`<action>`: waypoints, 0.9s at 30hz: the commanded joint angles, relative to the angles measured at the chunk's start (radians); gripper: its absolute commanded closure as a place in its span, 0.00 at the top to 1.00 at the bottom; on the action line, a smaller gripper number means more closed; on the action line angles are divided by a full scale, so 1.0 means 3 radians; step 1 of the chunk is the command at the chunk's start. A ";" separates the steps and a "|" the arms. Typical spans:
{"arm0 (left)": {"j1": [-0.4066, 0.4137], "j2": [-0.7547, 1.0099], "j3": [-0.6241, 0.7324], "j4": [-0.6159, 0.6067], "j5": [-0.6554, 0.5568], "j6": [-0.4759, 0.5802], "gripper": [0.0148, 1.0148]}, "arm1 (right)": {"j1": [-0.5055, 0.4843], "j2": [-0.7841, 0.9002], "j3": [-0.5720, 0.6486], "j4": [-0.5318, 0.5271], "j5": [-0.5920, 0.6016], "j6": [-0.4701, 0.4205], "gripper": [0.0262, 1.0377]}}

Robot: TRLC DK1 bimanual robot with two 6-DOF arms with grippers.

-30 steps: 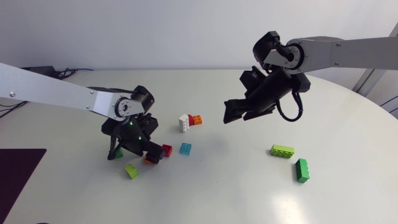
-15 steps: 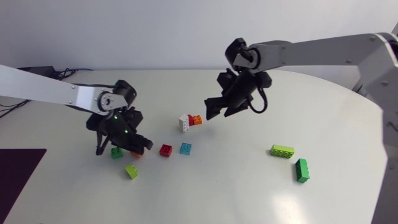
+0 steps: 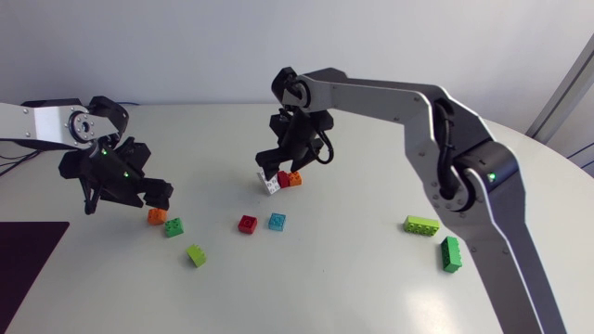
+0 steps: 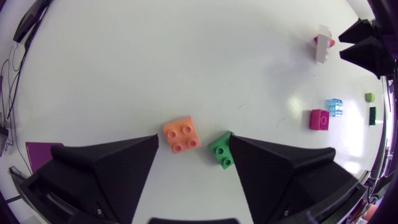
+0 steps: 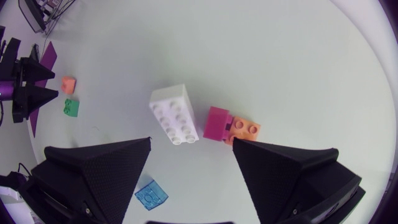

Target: Sort duplo bricks by size, large to the right and small to the left

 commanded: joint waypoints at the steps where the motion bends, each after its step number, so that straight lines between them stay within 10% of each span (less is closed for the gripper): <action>1: 0.0004 -0.0034 0.0091 -0.0077 0.0002 0.0083 0.97 | 0.0046 0.0202 0.0298 -0.0172 0.0032 0.0064 0.91; 13: -0.0113 -0.0131 0.0085 -0.0195 0.0002 0.0083 0.97 | 0.0194 0.0494 0.0860 -0.0433 0.0144 0.0059 0.92; 21: -0.0149 -0.0192 0.0060 -0.0195 0.0007 0.0094 0.97 | 0.0338 0.1967 0.3606 -0.1527 0.0272 0.0008 0.91; 27: -0.0216 -0.0167 0.0019 -0.0175 0.0012 0.0088 0.97 | 0.0302 0.2110 0.3887 -0.1803 0.0354 -0.0033 0.89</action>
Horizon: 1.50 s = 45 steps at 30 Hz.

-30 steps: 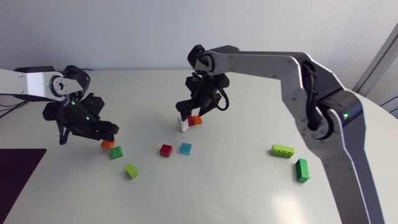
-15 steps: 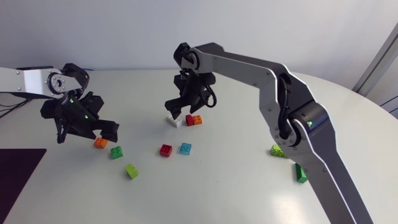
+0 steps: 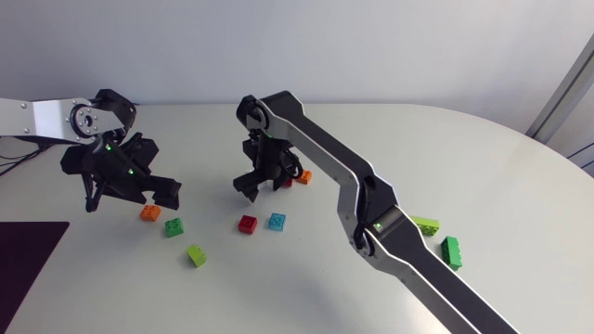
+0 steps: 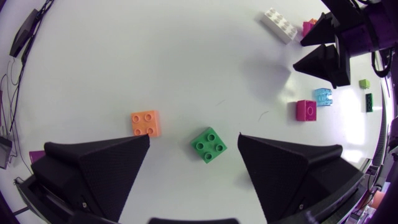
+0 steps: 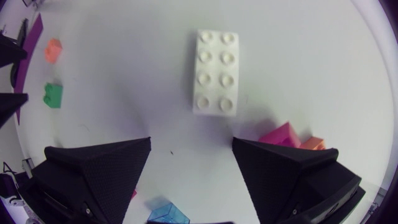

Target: Sort duplo bricks by size, large to the right and small to the left

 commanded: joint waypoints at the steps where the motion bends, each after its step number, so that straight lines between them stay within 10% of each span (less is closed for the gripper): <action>1: -0.0034 -0.0020 -0.0013 -0.0013 0.0011 0.0027 0.97 | -0.0035 0.0375 0.1165 -0.0300 0.0099 0.0022 0.89; 7: -0.0034 -0.0102 -0.0033 -0.0039 0.0011 0.0043 0.97 | -0.0076 -0.0136 0.1334 -0.0576 0.0191 0.0017 0.69; 15: -0.0013 -0.0312 -0.0141 -0.0059 0.0011 0.0079 0.97 | -0.0050 -0.0284 0.1063 -0.0560 0.0196 -0.0034 0.95; 32: -0.0024 -0.0455 -0.0315 -0.0059 0.0011 0.0186 0.97 | -0.0148 -0.1220 -0.0144 -0.0576 0.0196 0.0119 0.96; 38: -0.0034 -0.0455 -0.0340 -0.0049 0.0011 0.0176 0.97 | -0.0255 -0.1931 -0.1463 -0.0228 0.0211 0.0119 0.96; 42: -0.0095 -0.0496 -0.0366 -0.0049 0.0011 0.0150 0.97 | -0.0250 -0.3204 -0.3968 0.1751 0.0595 -0.0065 0.96; 45: -0.0126 -0.0496 -0.0366 -0.0049 0.0011 0.0140 0.97 | -0.0373 -0.3557 -0.4623 0.2047 0.0554 -0.0040 0.96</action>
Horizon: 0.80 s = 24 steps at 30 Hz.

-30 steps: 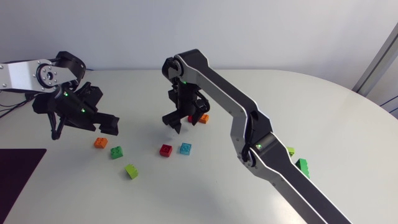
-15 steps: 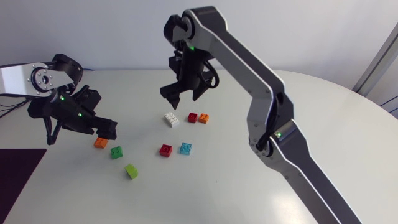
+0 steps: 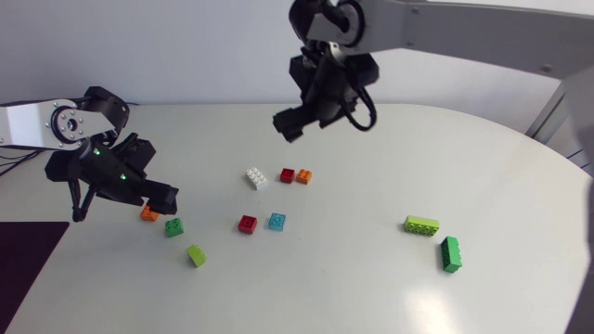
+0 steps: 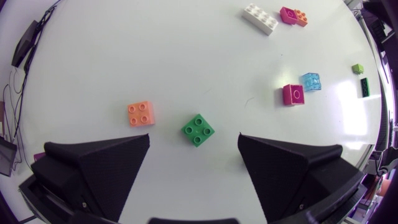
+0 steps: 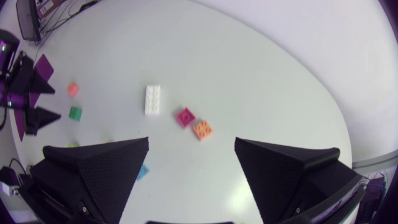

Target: Sort duplo bricks by size, large to the right and small to the left

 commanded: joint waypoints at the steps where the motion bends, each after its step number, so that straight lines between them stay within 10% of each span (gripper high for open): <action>1: -0.0042 -0.0066 -0.0086 -0.0011 0.0011 0.0016 0.97 | -0.0153 -0.0260 -0.0622 0.0247 0.0026 -0.0048 0.96; 24: -0.0589 0.0532 0.0374 0.0148 -0.0133 -0.0357 0.97 | -0.0296 0.0318 -0.0903 0.0702 -0.0179 -0.0069 0.96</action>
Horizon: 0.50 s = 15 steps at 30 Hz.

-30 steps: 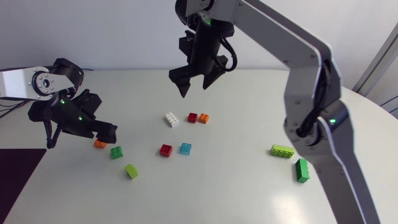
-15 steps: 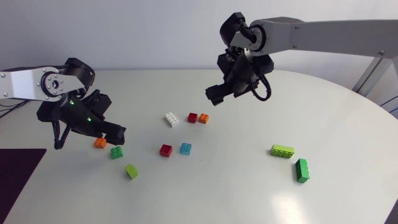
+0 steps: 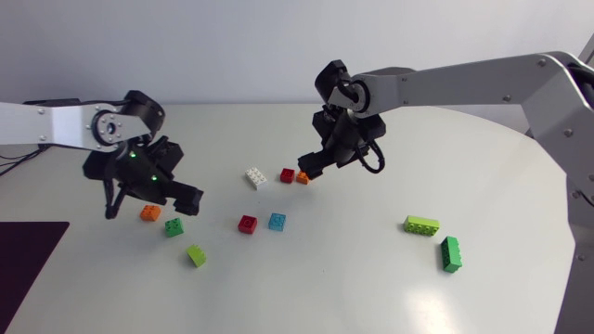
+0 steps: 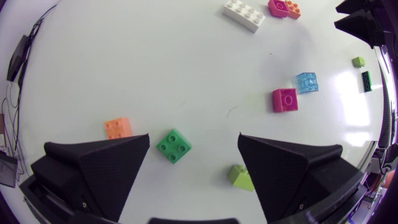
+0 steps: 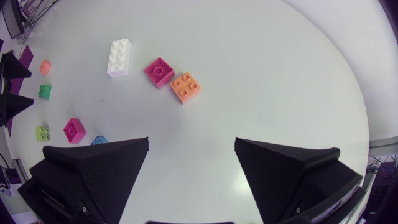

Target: Sort duplo bricks by size, large to the right and small to the left

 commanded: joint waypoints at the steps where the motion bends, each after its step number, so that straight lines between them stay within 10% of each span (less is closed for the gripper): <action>1: -0.0196 0.0250 0.0274 0.0030 -0.0018 -0.0193 0.97 | 0.0031 0.0142 -0.0037 0.0050 -0.0004 -0.0003 0.96; 15: -0.0299 0.0204 0.0065 0.0147 -0.0018 -0.0203 0.97 | 0.0082 0.0658 0.0362 0.0198 -0.0009 -0.0018 0.96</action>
